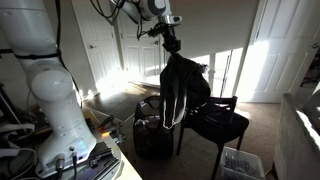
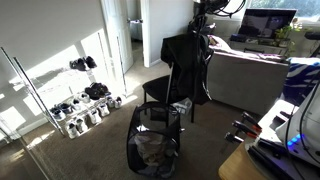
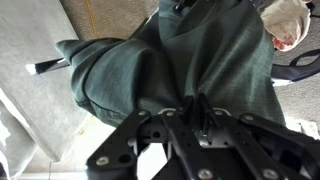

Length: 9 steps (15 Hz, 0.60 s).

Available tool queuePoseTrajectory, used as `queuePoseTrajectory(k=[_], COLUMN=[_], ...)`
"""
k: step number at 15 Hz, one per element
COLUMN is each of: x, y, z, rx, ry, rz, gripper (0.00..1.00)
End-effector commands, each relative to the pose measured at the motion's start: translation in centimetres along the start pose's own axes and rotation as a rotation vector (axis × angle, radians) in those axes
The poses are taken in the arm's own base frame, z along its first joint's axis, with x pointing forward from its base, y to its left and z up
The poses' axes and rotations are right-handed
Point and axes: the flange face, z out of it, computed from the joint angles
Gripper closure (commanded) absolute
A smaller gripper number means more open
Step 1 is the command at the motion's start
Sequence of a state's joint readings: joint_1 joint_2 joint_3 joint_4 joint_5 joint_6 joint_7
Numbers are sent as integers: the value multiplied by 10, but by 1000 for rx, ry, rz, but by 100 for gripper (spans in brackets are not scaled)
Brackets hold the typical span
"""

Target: Remove the hoodie from the black chair and put it inside the black hamper

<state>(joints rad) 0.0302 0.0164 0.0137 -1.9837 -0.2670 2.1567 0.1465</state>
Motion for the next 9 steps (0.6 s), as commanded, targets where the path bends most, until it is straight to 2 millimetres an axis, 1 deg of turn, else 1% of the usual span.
queuePoseTrajectory(k=[1, 3, 5, 6, 7, 9], x=[16, 16, 11, 9, 4, -1], y=[-53, -96, -135, -151, -164, -180], z=[-33, -44, -49, -47, -47, -42], rx=[7, -5, 7, 15, 21, 37], ry=[17, 37, 57, 63, 71, 82], rz=[-99, -194, -311, -361, -412, -507], gripper=[96, 96, 96, 96, 96, 96])
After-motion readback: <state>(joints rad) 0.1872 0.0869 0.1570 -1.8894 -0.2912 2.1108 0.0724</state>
